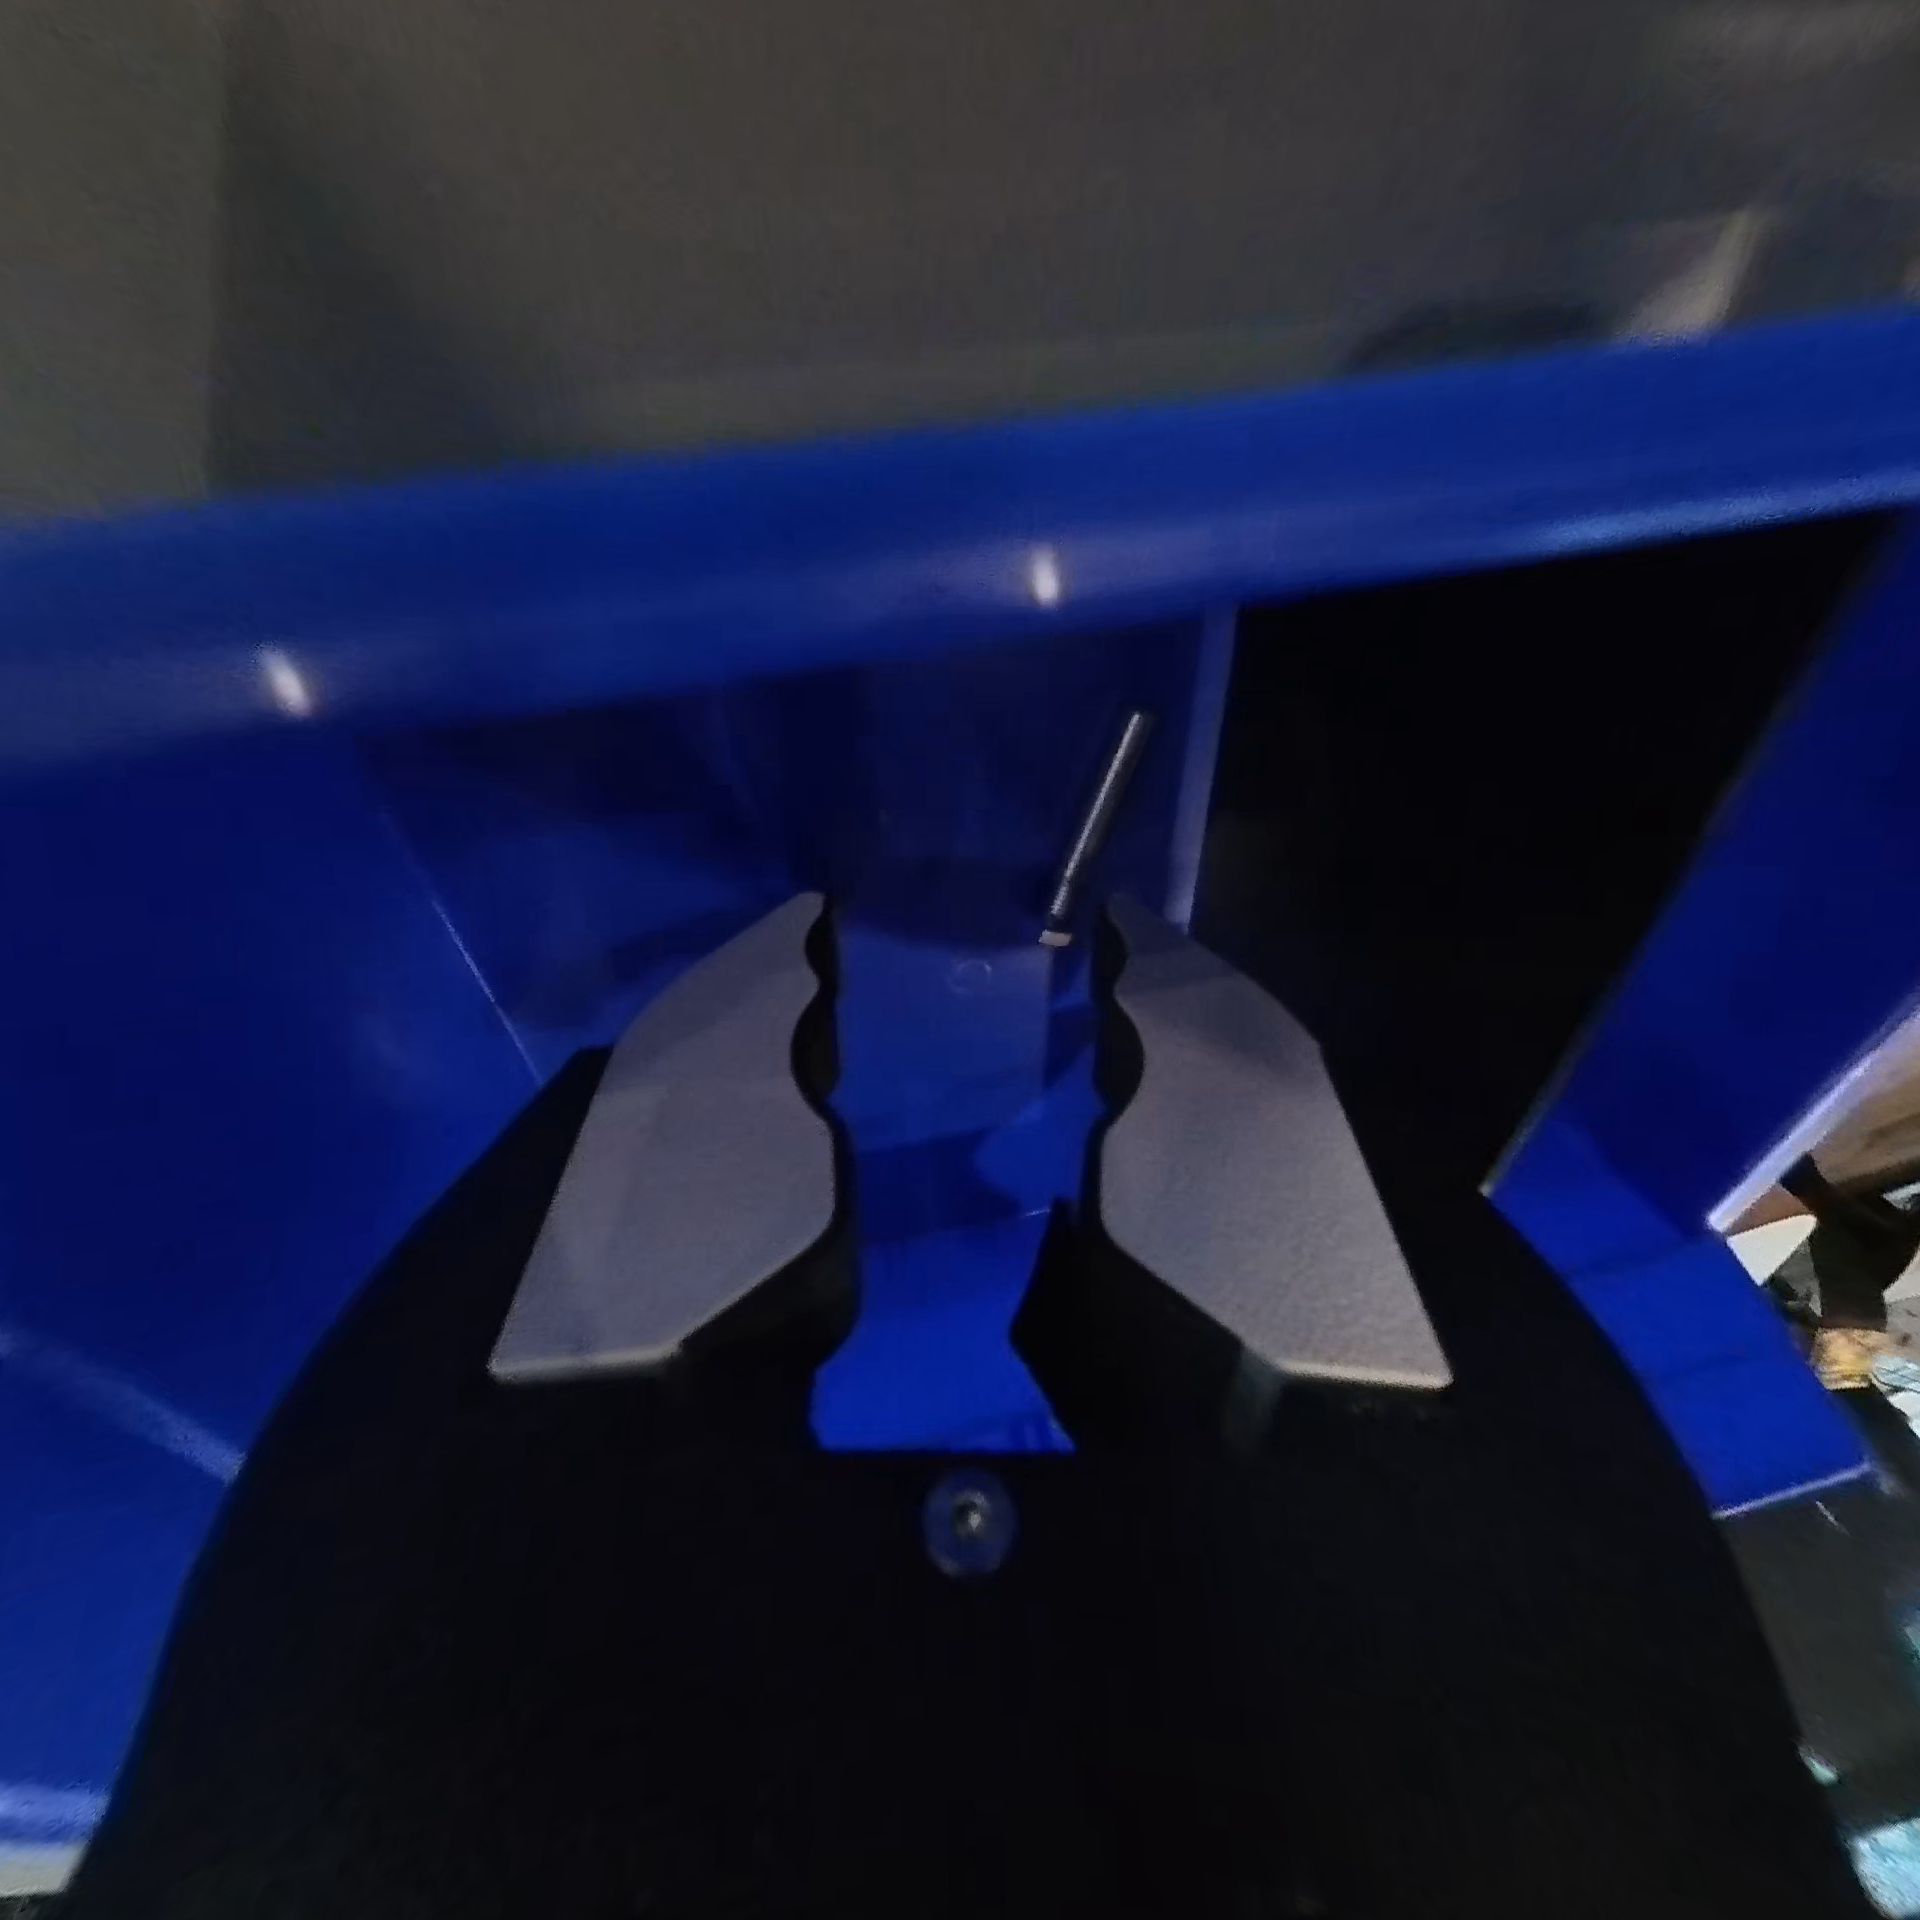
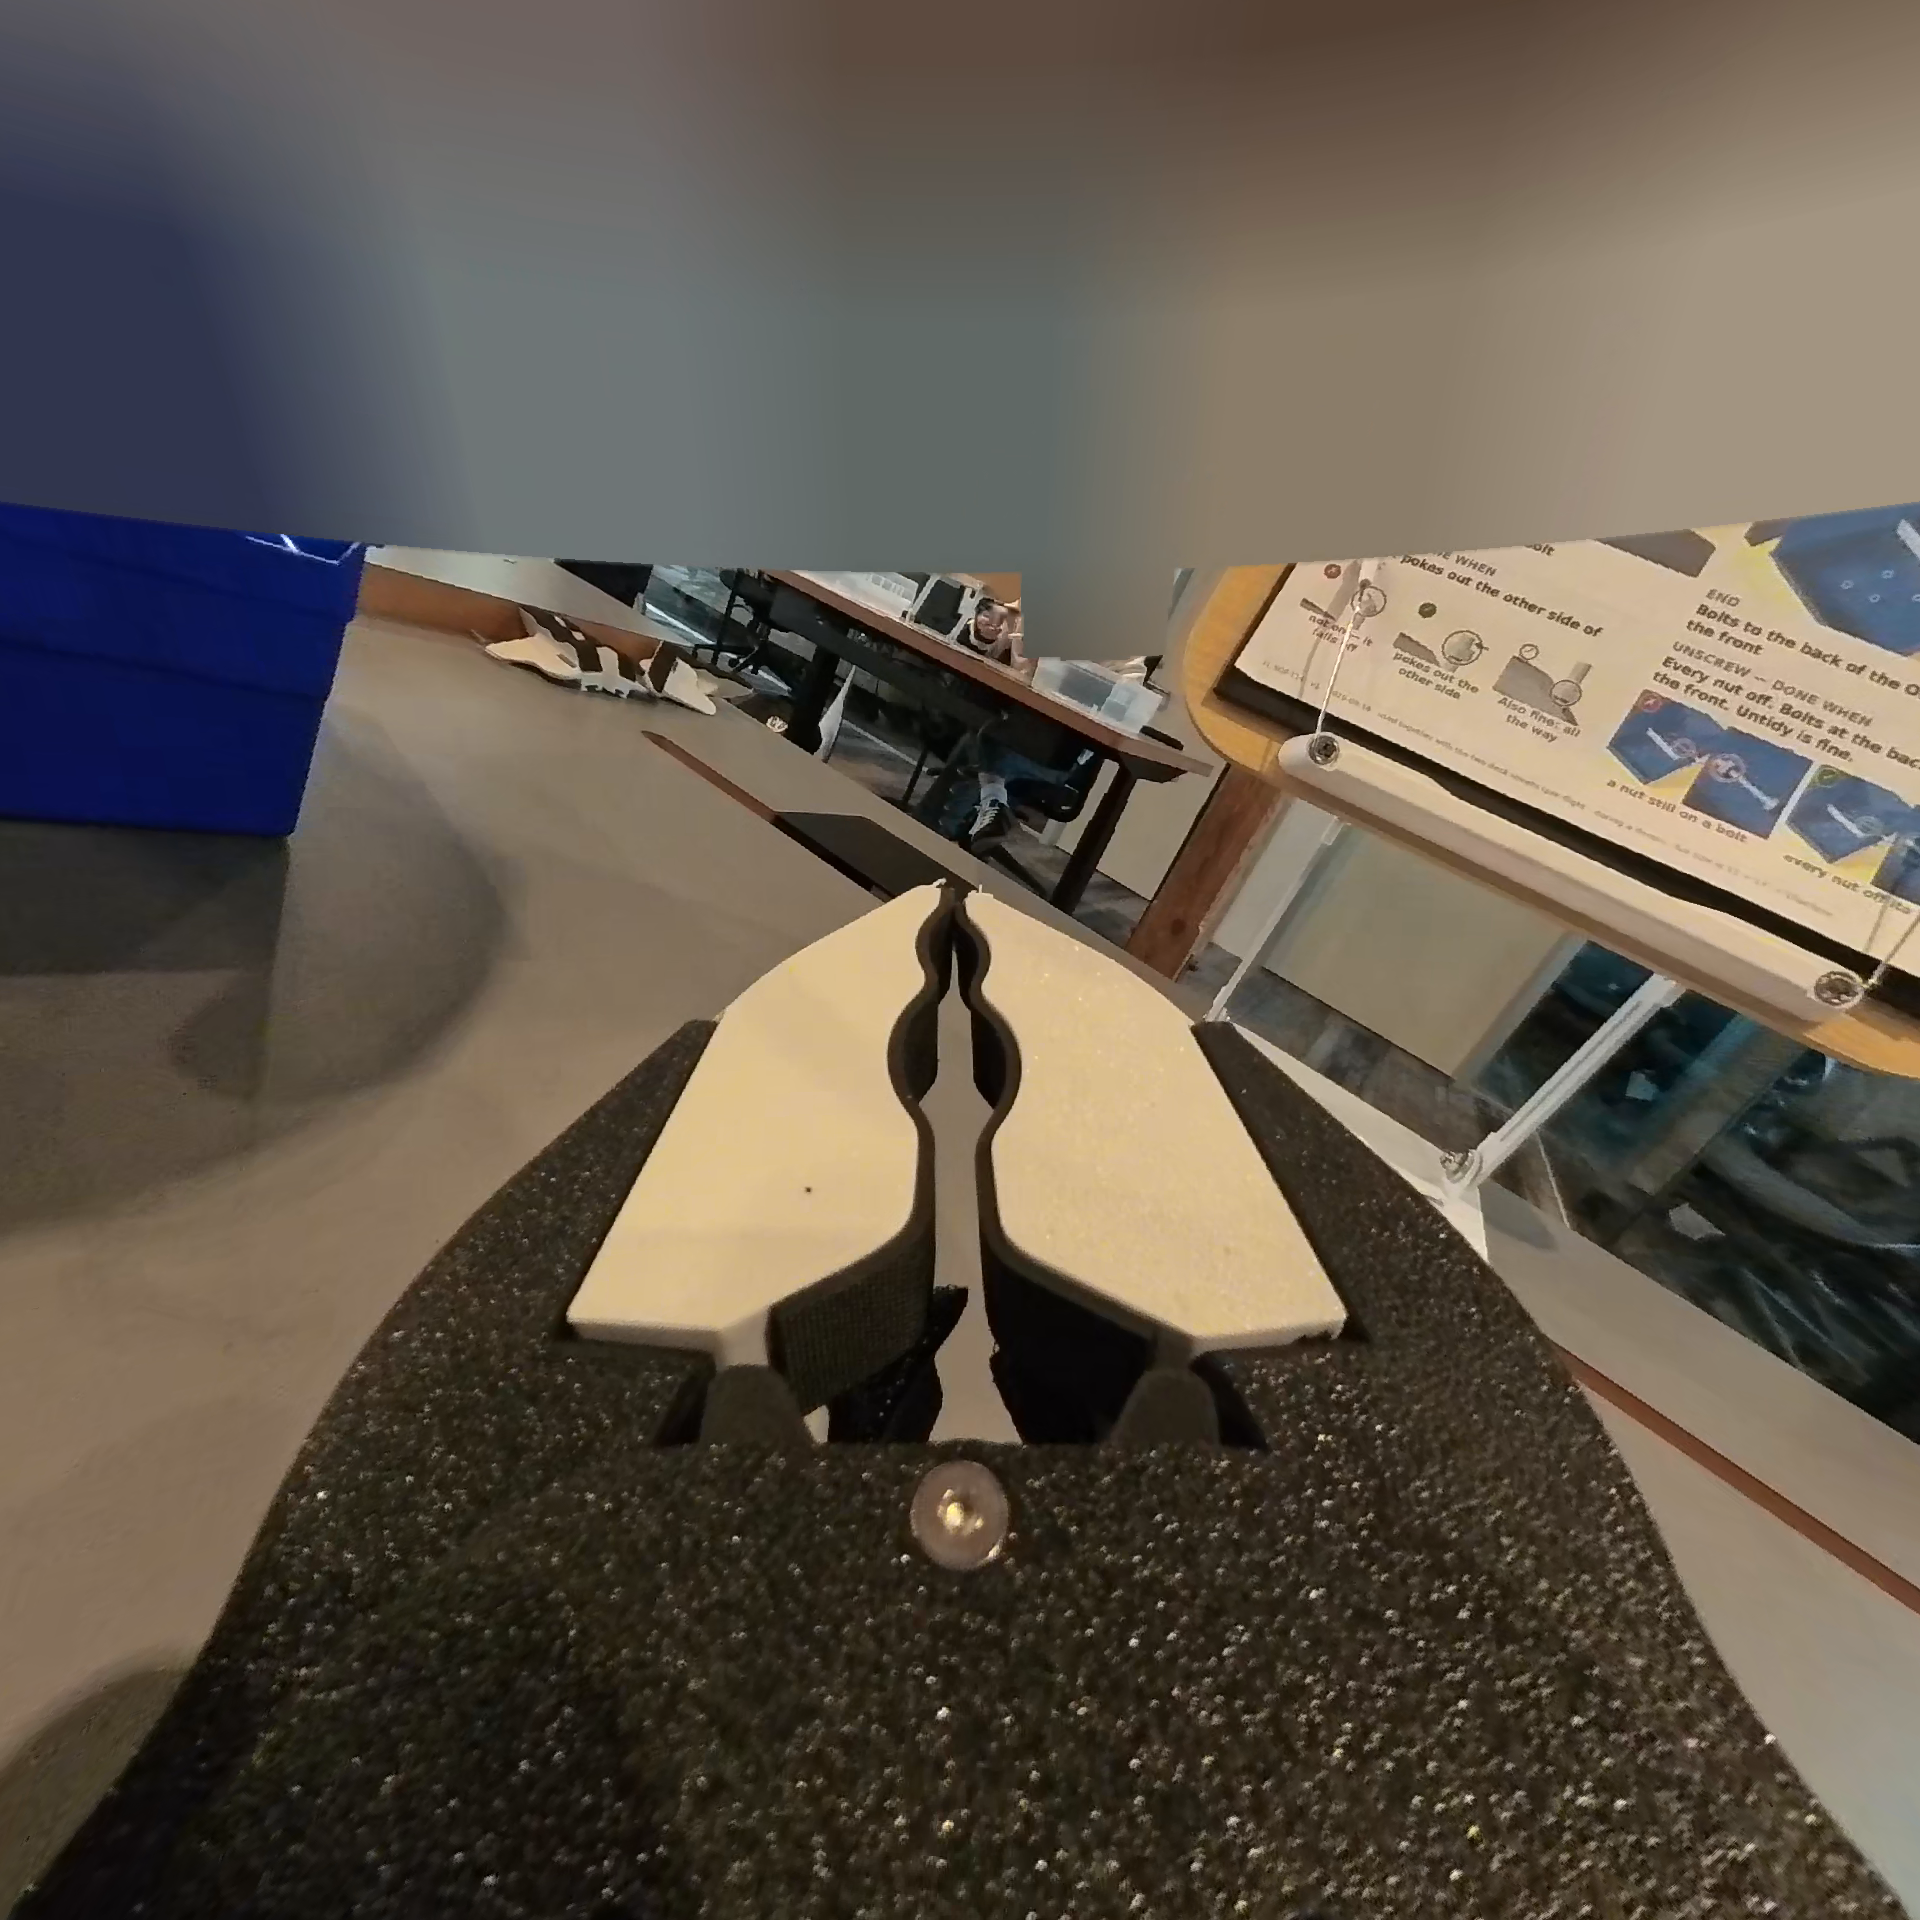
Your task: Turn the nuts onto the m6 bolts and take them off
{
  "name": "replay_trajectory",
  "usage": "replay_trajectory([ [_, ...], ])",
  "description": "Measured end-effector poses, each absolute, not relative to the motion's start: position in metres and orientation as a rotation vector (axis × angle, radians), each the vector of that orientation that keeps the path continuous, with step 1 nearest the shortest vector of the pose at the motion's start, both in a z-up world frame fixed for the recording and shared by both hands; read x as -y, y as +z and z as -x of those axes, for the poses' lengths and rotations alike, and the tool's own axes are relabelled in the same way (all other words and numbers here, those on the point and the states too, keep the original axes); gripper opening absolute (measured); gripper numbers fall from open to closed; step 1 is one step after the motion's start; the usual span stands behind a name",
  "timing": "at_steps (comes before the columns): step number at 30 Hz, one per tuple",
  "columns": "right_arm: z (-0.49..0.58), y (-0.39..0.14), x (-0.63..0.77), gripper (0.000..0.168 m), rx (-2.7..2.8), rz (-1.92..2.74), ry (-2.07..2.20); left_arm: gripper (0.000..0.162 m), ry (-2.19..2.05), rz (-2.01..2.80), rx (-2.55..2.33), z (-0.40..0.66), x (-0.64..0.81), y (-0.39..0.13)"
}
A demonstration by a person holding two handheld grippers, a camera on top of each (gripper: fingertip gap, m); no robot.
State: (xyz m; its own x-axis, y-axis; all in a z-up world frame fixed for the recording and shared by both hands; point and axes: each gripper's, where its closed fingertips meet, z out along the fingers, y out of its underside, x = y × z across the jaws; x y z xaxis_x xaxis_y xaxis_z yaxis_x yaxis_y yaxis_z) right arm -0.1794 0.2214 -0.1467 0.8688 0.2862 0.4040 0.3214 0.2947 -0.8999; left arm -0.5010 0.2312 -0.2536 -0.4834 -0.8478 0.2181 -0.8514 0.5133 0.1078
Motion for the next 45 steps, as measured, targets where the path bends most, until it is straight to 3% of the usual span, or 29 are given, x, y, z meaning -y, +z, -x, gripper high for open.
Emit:
replay_trajectory([
  [10, 0.18, -0.148, -0.222, 0.0, 0.559, 1.297, -0.021, 0.03, 0.035, -1.384, 2.486, 0.506, -0.229, -0.255],
  [22, 0.181, -0.149, -0.222, 0.0, 0.561, 1.301, -0.013, 0.045, 0.046, -1.331, 2.491, 0.505, -0.226, -0.253],
  [27, 0.181, -0.149, -0.222, 0.0, 0.561, 1.303, -0.009, 0.024, 0.033, -1.33, 2.515, 0.501, -0.228, -0.256],
  [32, 0.181, -0.149, -0.222, 0.0, 0.565, 1.303, -0.008, 0.028, -0.026, -1.318, 2.565, 0.503, -0.227, -0.256],
  [35, 0.181, -0.15, -0.222, 0.0, 0.567, 1.302, -0.008, 0.04, -0.034, -1.405, 2.609, 0.498, -0.235, -0.256],
  [38, 0.181, -0.15, -0.222, 0.0, 0.568, 1.302, -0.008, 0.012, -0.048, -1.446, 2.677, 0.499, -0.245, -0.251],
  [42, 0.182, -0.15, -0.222, 0.0, 0.571, 1.303, -0.008, 0.0, 0.209, -1.456, 2.509, 0.509, -0.219, -0.24],
  [45, 0.182, -0.15, -0.222, 0.0, 0.574, 1.305, -0.01, 0.0, 0.231, -1.404, 2.453, 0.515, -0.21, -0.242],
])
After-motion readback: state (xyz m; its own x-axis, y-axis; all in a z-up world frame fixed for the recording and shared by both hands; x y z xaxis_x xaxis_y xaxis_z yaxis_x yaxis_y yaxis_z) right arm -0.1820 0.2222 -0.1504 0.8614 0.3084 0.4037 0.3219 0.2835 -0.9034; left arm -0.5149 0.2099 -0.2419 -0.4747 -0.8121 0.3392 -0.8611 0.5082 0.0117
